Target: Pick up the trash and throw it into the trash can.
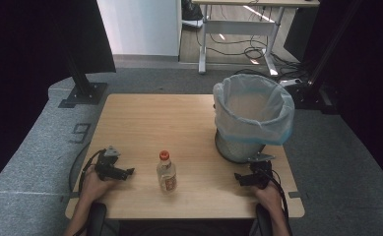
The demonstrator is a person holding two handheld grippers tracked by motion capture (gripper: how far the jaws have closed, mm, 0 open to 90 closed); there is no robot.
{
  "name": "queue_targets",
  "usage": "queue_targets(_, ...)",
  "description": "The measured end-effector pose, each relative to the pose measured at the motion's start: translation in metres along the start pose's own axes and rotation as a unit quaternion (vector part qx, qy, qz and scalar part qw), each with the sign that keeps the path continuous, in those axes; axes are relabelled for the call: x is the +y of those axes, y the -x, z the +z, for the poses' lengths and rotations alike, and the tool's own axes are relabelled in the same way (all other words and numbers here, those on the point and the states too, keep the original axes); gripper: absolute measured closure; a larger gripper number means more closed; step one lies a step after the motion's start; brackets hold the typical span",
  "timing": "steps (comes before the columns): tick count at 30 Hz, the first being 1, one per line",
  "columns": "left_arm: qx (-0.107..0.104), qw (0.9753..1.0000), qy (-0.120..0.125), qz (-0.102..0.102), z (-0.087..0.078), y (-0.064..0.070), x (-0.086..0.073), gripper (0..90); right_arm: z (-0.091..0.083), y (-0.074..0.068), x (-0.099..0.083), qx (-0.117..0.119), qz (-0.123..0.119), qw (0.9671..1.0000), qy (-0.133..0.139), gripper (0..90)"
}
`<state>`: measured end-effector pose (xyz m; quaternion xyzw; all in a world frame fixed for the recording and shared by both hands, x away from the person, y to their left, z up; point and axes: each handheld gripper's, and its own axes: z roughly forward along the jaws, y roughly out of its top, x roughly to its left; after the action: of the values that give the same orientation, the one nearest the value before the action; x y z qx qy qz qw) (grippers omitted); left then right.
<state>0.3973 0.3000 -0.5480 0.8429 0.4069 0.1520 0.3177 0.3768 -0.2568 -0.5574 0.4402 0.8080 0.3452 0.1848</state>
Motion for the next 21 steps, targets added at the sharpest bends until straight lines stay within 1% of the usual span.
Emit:
queue_targets(4,0.001,1.0,0.0,-0.003,0.001,0.004,0.001,0.0,0.0,0.0,0.0,0.0,0.0,1.0,0.0,0.0)
queue_targets(9,-0.01,0.9999,-0.005,0.01,-0.001,0.006,0.0,0.0,0.0,0.0,0.0,0.0,0.0,1.0,0.0,0.0)
queue_targets(16,-0.015,0.9997,-0.012,0.012,-0.004,0.01,0.0,1.0,-0.001,-0.002,-0.001,-0.001,0.002,1.0,-0.001,0.0)
queue_targets(18,-0.027,0.9995,-0.012,0.01,-0.006,0.013,-0.001,2.0,-0.001,-0.002,-0.001,-0.001,0.002,1.0,-0.001,0.0)
queue_targets(21,-0.033,0.9993,-0.014,0.012,-0.007,0.015,-0.002,1.0,-0.001,-0.003,-0.001,-0.002,0.002,1.0,-0.001,0.0)
